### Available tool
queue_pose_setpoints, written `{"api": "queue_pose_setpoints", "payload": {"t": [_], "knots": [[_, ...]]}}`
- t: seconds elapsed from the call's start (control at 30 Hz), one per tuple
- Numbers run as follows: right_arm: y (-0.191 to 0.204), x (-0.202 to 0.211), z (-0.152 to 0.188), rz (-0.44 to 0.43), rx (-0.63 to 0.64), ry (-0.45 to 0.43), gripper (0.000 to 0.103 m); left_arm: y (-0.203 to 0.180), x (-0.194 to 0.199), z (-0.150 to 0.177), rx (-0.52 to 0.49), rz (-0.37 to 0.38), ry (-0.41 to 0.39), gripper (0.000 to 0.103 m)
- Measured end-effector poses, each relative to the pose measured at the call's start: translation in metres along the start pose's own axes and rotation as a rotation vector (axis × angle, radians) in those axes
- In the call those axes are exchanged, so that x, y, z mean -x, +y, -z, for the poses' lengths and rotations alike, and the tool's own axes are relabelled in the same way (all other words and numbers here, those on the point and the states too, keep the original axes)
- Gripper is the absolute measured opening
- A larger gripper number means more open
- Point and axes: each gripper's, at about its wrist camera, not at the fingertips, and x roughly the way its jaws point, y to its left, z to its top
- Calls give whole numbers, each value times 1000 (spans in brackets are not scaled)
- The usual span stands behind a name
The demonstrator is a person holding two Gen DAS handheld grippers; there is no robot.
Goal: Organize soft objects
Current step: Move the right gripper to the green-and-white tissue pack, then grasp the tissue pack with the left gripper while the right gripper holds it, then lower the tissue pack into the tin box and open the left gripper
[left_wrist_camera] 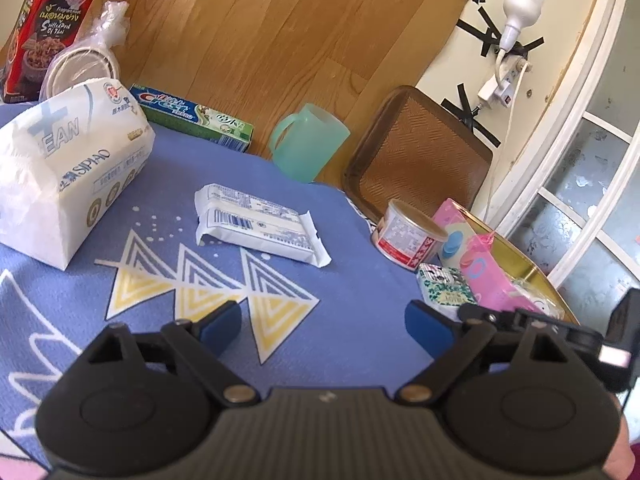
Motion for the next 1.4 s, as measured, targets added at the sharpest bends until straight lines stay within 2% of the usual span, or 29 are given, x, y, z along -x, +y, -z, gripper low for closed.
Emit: {"api": "queue_pose_setpoints", "payload": {"t": [0.07, 0.13, 0.23, 0.47, 0.53, 0.57, 0.63, 0.7, 0.77, 0.83, 0.9, 0.93, 0.97, 1.0, 1.03, 1.1, 1.23, 1.4], "knots": [[3, -5, 0, -2, -19, -8, 49, -1, 1, 0, -7, 3, -6, 92], [7, -12, 2, -8, -31, 7, 33, -1, 2, 1, -7, 5, -10, 92], [19, -13, 0, -65, 12, 27, 26, 1, 2, 0, 8, 9, -11, 92], [70, 9, 38, -340, 152, 199, 28, 6, 1, -1, 33, 13, -1, 92], [80, 18, 51, -371, 221, 214, 37, 5, 0, -1, 28, 14, 5, 92], [85, 24, 56, -359, 281, 194, 41, 5, -1, -1, 25, 13, 7, 92], [96, 36, 66, -320, 407, 142, 59, 4, -1, -1, 27, 9, 15, 92], [101, 41, 71, -314, 469, 121, 65, 3, 0, -2, 30, 12, 32, 91], [101, 39, 70, -318, 502, 124, 65, -2, 5, 1, 54, 58, 55, 89], [103, 32, 70, -296, 539, 123, 65, -11, 11, 5, 61, 102, 80, 86], [106, 25, 71, -283, 571, 122, 65, -23, 10, 8, 25, 102, 122, 75], [105, 24, 71, -286, 575, 121, 64, -28, 6, 11, 14, 99, 153, 65], [105, 19, 70, -296, 574, 120, 63, -31, 1, 13, 16, 105, 187, 60], [105, 18, 70, -306, 572, 121, 56, -34, -4, 16, 16, 94, 202, 57], [104, 18, 70, -313, 570, 117, 43, -38, -5, 17, -3, 79, 190, 56], [103, 21, 72, -290, 582, 87, 39, -49, -8, 16, -21, 89, 196, 55], [95, 42, 71, -249, 595, -36, 37, -91, -12, 2, -114, 152, 160, 55], [63, 74, 53, -140, 534, -214, 37, -155, -40, -11, -248, 234, 152, 55]]}}
